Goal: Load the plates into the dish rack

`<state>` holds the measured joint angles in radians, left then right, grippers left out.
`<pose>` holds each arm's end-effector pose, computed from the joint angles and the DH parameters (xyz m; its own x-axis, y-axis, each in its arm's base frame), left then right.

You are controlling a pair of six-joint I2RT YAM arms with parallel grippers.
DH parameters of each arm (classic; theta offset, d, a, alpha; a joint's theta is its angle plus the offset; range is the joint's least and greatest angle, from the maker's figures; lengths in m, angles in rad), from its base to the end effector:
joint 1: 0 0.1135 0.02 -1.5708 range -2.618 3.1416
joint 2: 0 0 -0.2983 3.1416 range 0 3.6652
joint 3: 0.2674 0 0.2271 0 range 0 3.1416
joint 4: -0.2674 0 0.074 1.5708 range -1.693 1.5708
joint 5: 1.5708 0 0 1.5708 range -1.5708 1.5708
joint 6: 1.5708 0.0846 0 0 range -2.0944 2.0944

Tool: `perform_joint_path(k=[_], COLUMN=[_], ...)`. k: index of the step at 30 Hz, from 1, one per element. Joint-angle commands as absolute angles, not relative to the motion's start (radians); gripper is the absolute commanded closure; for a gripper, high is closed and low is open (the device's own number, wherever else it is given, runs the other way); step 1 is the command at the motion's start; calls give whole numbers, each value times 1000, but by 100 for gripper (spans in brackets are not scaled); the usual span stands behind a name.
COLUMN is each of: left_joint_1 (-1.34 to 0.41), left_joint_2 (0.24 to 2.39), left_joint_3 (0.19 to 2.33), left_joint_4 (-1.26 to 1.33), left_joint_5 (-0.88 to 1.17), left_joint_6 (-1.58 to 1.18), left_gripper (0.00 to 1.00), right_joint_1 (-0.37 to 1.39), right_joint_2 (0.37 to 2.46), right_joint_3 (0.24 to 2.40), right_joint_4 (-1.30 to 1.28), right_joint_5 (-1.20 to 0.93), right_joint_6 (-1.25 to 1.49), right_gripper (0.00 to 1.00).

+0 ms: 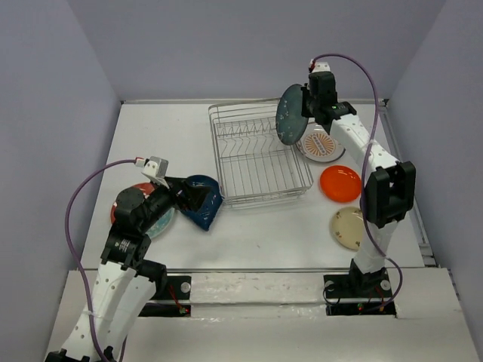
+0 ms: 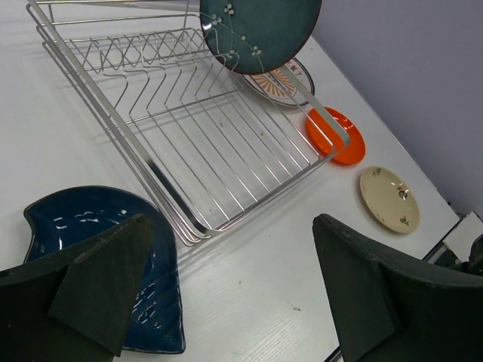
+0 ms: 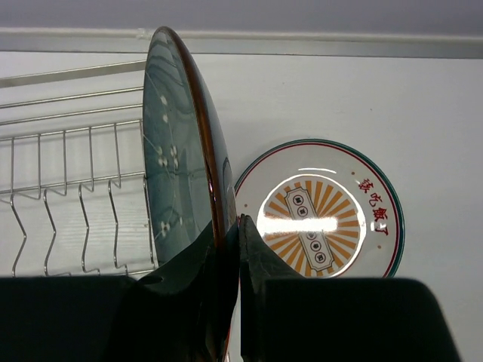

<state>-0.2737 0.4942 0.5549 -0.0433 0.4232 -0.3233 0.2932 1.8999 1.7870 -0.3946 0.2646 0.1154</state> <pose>0.1095 -0.0668 0.3308 -0.1880 -0.2481 -0.9503 0.6139 0.7256 -0.3109 0.4629 0.1166 0.3551 -0.4691 -0.0255 -0.8828 -0.0062 0.9997 -0.0256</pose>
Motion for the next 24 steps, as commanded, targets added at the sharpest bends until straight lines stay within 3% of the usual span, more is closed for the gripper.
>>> perform_joint_path(k=[1,5,9,12,17,24], left_joint_1=[-276,-276,-275,-278,-276,-265], left_joint_2=[483,466,457,457,443,315], left_joint_3=[569,569,575,583,611,598], left_joint_4=[-37,-49,-66,-71,-109,-110], left_joint_5=[370,316,264,252,207,23], left_joint_6=[-319,-333,-336,-337,-327,-341], left_gripper=[1,1,1,1,1,1], right_joint_1=[359,400,422,431,431,605], right_joint_2=[1885,1899,1916,1901,1815,1646], right_joint_3=[1825,1827,1861,1875,1839,1597], right_joint_4=[-262,-262,-268,-290,-336,-211], right_joint_5=[350,408,465,469,381,-33], right_joint_6=[55,23,-40,-32,69,283], right_gripper=[93,77,51,41,37,37])
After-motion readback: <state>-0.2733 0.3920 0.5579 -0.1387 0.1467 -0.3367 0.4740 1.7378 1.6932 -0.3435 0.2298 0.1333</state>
